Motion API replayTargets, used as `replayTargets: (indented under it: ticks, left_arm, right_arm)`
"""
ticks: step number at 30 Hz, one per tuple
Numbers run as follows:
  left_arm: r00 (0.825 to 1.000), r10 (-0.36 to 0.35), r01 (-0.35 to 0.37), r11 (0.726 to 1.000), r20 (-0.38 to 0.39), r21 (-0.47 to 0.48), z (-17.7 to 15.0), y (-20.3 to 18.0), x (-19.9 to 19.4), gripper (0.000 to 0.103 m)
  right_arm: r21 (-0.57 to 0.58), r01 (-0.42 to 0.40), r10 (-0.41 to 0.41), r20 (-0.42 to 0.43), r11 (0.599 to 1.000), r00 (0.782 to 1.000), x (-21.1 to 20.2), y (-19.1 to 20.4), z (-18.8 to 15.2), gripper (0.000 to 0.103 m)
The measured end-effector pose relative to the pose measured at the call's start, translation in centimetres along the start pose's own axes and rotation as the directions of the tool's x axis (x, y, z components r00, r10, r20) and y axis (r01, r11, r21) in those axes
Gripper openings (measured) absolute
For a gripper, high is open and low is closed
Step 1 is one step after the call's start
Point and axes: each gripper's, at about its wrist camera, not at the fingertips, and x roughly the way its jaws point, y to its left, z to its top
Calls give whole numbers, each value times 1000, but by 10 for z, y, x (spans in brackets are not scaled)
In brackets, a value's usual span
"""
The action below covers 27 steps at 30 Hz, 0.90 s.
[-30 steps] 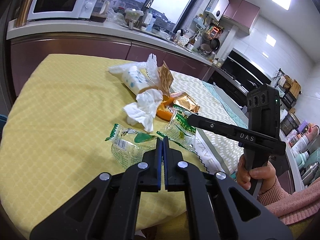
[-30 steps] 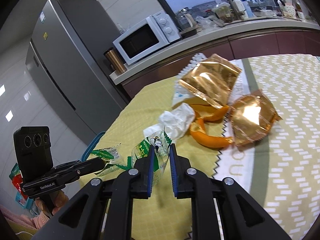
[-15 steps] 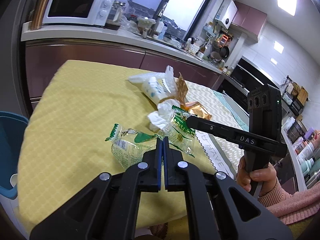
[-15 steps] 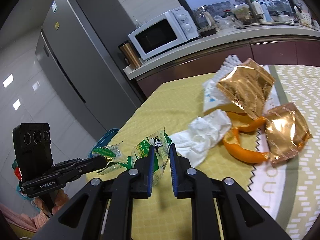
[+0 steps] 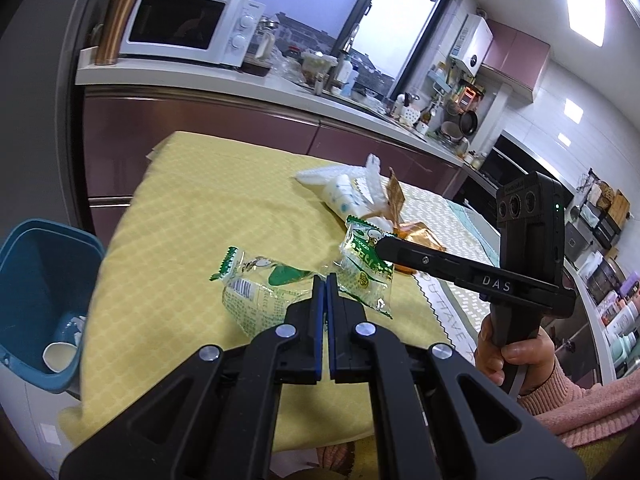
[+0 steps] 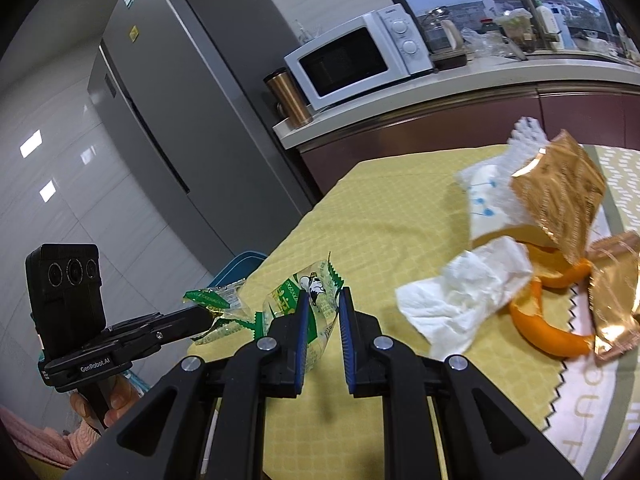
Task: Collect trash
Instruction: 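Carry both wrappers over the blue wastebasket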
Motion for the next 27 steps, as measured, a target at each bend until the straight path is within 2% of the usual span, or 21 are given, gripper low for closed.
replayTargets:
  ticks: [14, 27]
  left_arm:
    - [997, 63, -62, 997, 35, -43, 1, 25, -28, 2]
    - [987, 149, -143, 986, 65, -90, 3, 58, -51, 2]
  right_arm:
    - [-33, -59, 58, -40, 998, 998, 33, 21, 9, 14]
    - [-78, -113, 106, -85, 991, 991, 67, 49, 21, 14]
